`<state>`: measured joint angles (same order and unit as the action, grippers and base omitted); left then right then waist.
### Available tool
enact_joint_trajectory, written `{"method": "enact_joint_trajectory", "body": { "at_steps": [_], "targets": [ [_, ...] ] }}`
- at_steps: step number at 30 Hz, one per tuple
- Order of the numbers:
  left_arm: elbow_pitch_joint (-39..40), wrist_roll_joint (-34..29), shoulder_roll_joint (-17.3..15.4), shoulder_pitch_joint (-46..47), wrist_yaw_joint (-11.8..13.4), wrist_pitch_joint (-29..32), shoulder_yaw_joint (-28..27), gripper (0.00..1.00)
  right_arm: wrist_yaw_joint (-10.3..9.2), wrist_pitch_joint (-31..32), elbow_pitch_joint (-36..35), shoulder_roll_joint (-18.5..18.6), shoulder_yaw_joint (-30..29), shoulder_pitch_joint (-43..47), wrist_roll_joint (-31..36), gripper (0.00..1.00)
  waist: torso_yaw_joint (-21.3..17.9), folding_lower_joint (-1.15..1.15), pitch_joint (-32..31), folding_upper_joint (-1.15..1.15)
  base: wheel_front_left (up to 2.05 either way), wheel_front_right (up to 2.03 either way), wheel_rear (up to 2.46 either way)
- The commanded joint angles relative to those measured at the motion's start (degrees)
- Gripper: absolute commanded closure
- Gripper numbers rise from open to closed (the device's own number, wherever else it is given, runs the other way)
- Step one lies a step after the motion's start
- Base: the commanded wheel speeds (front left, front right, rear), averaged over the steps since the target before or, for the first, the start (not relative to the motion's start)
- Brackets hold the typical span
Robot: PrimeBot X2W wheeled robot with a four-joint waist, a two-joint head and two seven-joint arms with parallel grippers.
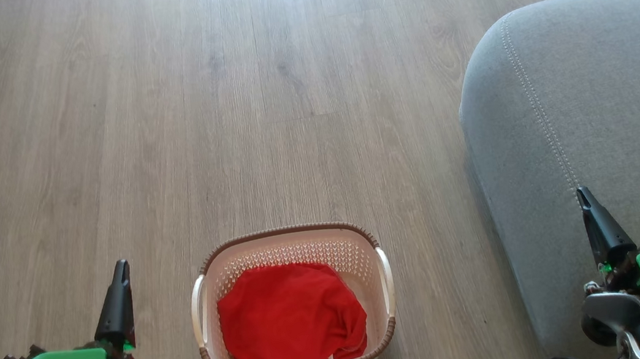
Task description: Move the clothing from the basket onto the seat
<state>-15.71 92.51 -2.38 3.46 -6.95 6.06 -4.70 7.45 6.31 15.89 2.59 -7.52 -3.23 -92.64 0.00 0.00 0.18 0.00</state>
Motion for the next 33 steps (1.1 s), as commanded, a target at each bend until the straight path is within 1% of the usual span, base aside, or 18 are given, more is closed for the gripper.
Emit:
{"method": "enact_joint_trajectory", "body": {
  "at_steps": [1, 8, 9, 13, 28, 33],
  "targets": [
    [1.67, -0.35, -0.5, 2.73, -0.54, 0.43, -1.83, 1.0, 0.03, 0.17, -1.87, 0.29, 1.0, -2.96, 0.47, 1.0, 0.0, 0.0, 0.0, 0.0, 0.0, 0.0, 0.0],
    [1.67, -0.35, -0.5, 2.73, -0.54, 0.43, -1.83, 1.0, 0.03, 0.17, -1.87, 0.29, 1.0, -2.96, 0.47, 1.0, 0.0, 0.0, 0.0, 0.0, 0.0, 0.0, 0.0],
    [0.01, -0.01, 0.0, 0.0, 0.0, -0.01, -0.01, 0.0, 0.0, -0.01, -0.01, 0.0, 0.0, -0.01, 0.0, 0.0, 0.0, 0.0, 0.0, 0.0, 0.0, 0.0, 0.0],
    [-3.23, 0.0, 0.36, -1.84, 0.1, -0.11, 0.2, 0.0, 0.02, -0.03, 3.35, -0.46, 0.4, 1.86, -0.02, 0.0, 0.0, 0.0, 0.02, 0.0, 0.0, 0.0, 0.0],
    [-1.98, -1.51, 0.26, -1.47, 0.03, -2.46, -0.88, 0.0, 0.02, -2.42, 1.82, -0.38, 0.86, 1.02, 2.73, 0.0, 0.13, 0.0, 0.04, 0.0, 0.0, 0.0, 0.0],
    [-1.51, -3.49, 0.23, -1.03, 0.0, -3.3, -1.86, 0.0, 0.02, -3.27, 1.26, -0.35, 0.86, 0.56, 5.67, 0.0, 0.28, 0.0, 0.1, 0.0, 0.0, 0.0, 0.0]
  ]
}}
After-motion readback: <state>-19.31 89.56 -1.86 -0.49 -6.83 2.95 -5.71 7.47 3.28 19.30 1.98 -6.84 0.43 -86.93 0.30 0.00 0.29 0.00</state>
